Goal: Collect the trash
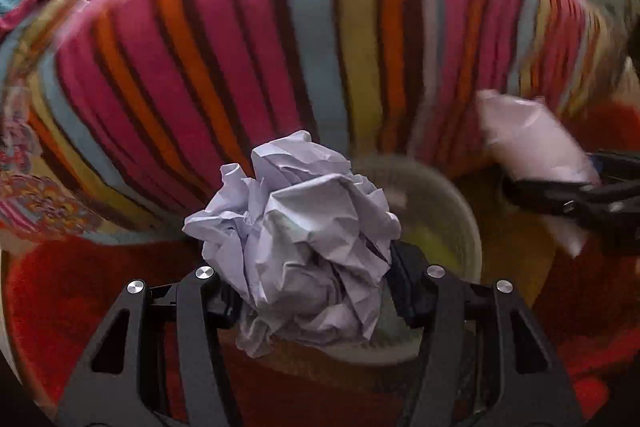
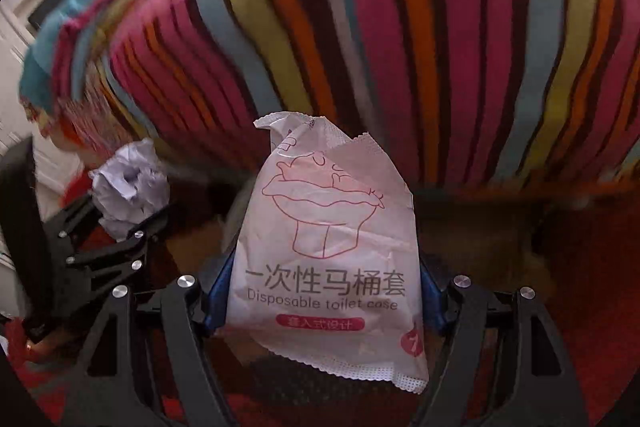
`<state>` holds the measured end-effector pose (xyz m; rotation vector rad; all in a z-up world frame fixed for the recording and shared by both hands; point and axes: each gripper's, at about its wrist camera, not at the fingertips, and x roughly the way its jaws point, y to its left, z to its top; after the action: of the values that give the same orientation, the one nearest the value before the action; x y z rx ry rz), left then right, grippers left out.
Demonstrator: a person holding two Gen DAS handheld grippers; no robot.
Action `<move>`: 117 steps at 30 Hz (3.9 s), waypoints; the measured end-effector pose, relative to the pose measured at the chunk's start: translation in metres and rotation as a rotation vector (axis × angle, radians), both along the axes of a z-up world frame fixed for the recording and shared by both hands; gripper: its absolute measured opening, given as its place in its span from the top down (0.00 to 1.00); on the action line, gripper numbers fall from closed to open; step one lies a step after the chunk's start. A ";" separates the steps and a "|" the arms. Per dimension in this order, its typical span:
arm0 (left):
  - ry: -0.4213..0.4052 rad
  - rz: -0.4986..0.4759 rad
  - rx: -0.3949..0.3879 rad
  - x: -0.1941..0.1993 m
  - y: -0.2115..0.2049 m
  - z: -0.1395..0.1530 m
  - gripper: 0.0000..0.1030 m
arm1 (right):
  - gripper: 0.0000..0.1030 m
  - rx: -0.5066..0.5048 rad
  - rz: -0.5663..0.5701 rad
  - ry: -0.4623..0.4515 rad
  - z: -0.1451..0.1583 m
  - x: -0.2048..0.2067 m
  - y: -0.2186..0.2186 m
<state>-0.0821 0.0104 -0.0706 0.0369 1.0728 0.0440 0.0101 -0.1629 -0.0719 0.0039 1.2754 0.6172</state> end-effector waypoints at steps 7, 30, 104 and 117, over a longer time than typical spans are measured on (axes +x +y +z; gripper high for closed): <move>0.244 -0.091 -0.054 0.024 -0.015 -0.068 0.46 | 0.32 -0.118 0.074 0.043 -0.041 0.031 0.039; 0.351 -0.063 -0.076 0.043 -0.013 -0.098 0.13 | 0.08 -0.141 0.131 0.082 -0.076 0.030 0.056; 0.008 0.043 -0.048 0.036 -0.013 0.062 0.13 | 0.07 -0.100 -0.188 -0.093 0.043 0.013 -0.026; -0.007 0.039 -0.033 0.034 -0.013 0.065 0.13 | 0.07 -0.104 -0.195 -0.100 0.043 0.015 -0.028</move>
<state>-0.0479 -0.0021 -0.0052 -0.0134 1.0667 0.0616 0.0251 -0.1911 -0.0287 0.0108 1.1919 0.3787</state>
